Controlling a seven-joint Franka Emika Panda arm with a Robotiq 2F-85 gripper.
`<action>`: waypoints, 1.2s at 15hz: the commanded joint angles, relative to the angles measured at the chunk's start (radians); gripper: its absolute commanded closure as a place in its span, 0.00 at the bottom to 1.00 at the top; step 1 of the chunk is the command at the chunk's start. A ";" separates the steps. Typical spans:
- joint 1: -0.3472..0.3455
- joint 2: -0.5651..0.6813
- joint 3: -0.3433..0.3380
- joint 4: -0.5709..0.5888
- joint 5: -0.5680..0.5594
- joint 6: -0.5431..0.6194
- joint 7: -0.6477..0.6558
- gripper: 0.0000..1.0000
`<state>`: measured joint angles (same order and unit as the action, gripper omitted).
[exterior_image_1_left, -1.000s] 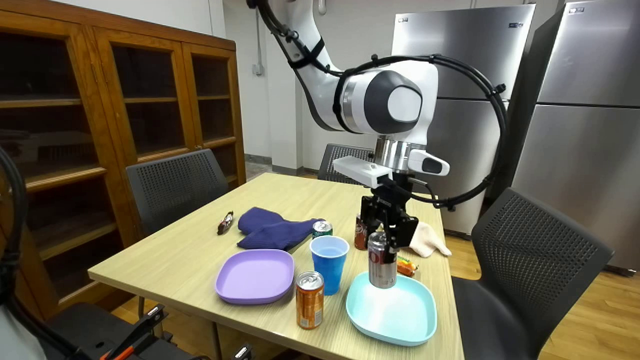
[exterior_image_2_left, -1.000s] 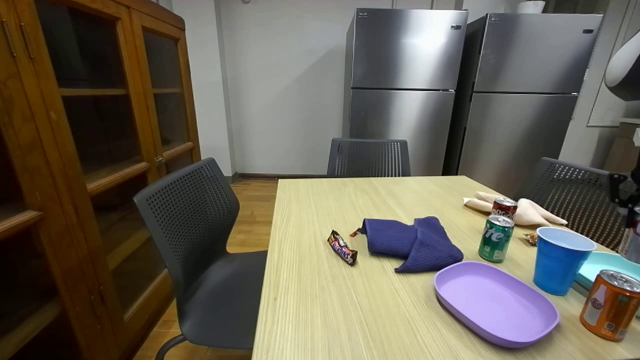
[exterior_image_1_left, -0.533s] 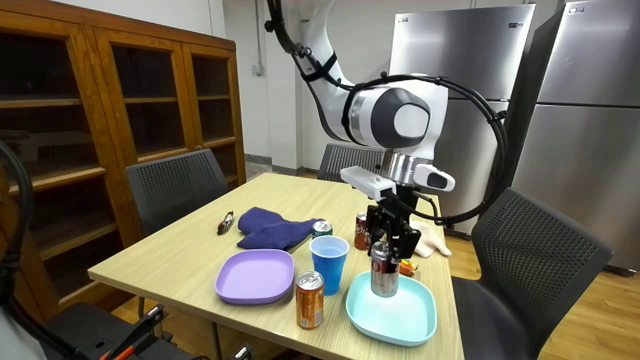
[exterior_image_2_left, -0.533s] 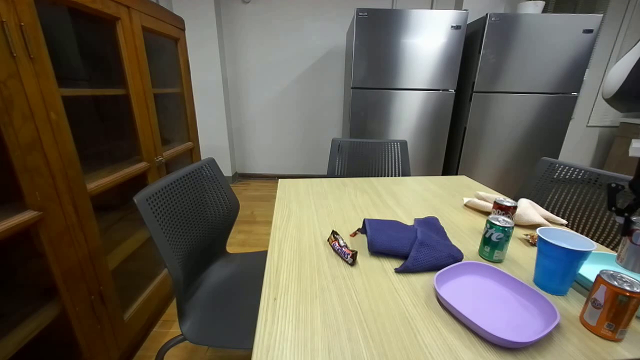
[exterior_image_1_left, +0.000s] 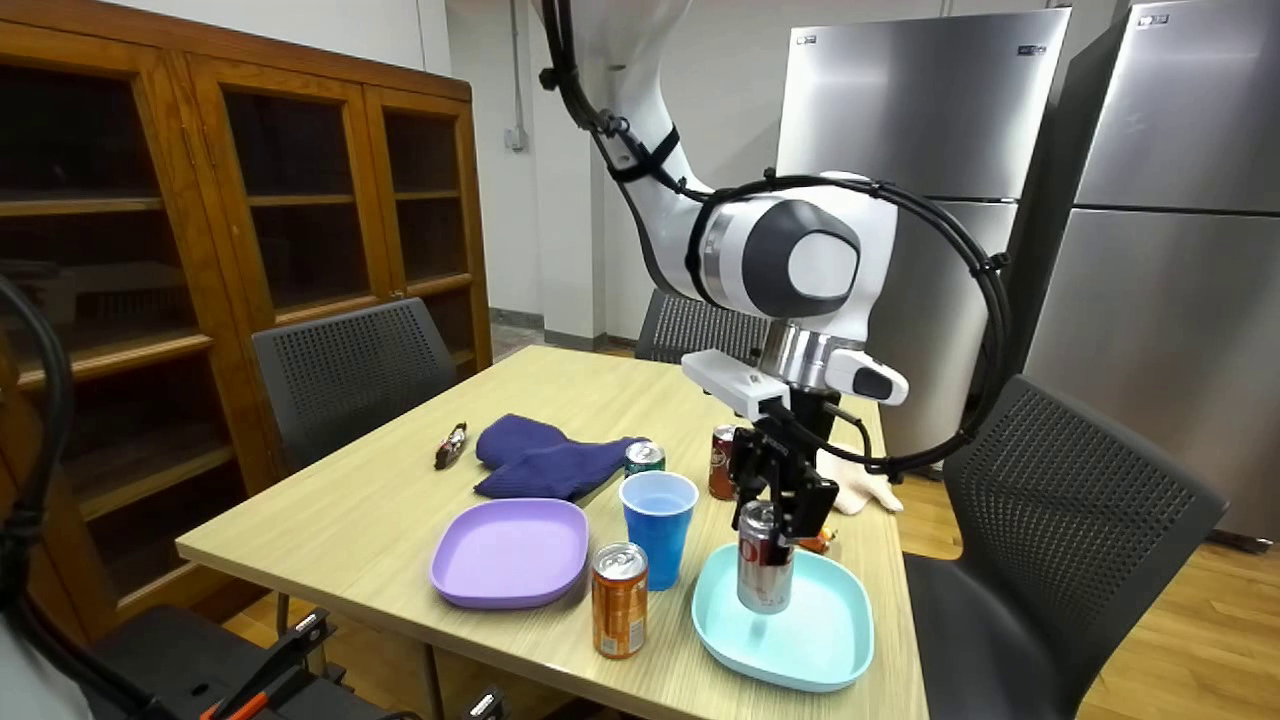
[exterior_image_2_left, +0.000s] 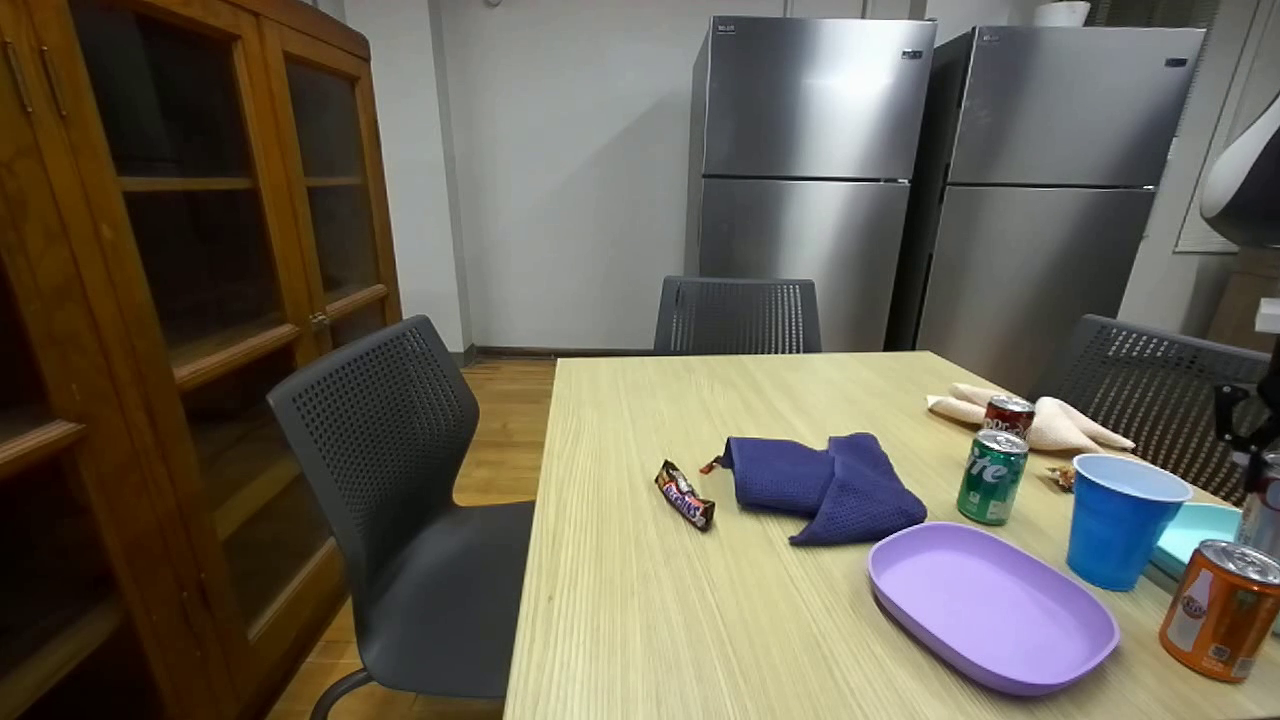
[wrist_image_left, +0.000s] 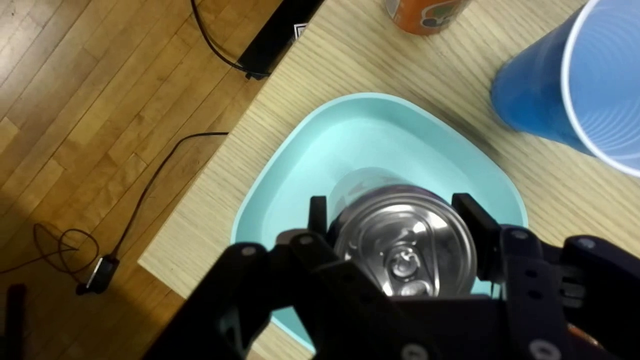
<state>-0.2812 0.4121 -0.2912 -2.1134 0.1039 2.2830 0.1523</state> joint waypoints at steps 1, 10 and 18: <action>-0.022 0.003 -0.006 0.024 0.003 -0.009 0.002 0.62; -0.067 0.018 -0.028 0.049 0.009 -0.012 -0.008 0.62; -0.095 0.049 -0.036 0.074 0.010 -0.006 -0.008 0.62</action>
<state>-0.3623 0.4452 -0.3322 -2.0696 0.1039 2.2830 0.1523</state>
